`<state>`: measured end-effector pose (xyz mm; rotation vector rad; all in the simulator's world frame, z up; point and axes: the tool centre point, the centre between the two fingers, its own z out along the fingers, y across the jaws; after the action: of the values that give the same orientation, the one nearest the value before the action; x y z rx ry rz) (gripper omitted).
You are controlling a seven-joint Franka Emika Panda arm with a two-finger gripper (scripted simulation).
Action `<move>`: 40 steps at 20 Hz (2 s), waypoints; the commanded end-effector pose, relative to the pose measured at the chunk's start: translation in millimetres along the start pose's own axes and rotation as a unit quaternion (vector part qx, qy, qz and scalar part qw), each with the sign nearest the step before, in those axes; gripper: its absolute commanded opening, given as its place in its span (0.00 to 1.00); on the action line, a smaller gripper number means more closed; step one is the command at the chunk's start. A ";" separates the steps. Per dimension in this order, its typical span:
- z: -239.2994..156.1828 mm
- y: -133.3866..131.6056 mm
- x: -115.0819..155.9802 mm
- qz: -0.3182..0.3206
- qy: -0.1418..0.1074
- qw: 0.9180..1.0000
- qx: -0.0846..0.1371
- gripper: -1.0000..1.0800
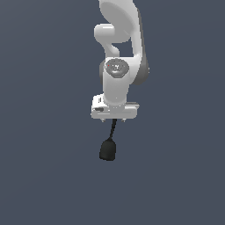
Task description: Pick up the object and move it to a goal position.
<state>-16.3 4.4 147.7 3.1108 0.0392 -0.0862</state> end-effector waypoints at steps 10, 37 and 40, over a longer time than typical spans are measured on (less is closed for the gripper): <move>-7.6 -18.3 1.5 -0.018 0.000 1.000 0.012 0.96; 79.1 12.5 -0.1 0.073 0.026 0.997 0.016 0.96; 81.1 13.3 -0.4 0.075 0.027 0.997 0.016 0.96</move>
<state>-20.9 -10.9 68.0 3.1356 -0.1924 -0.0033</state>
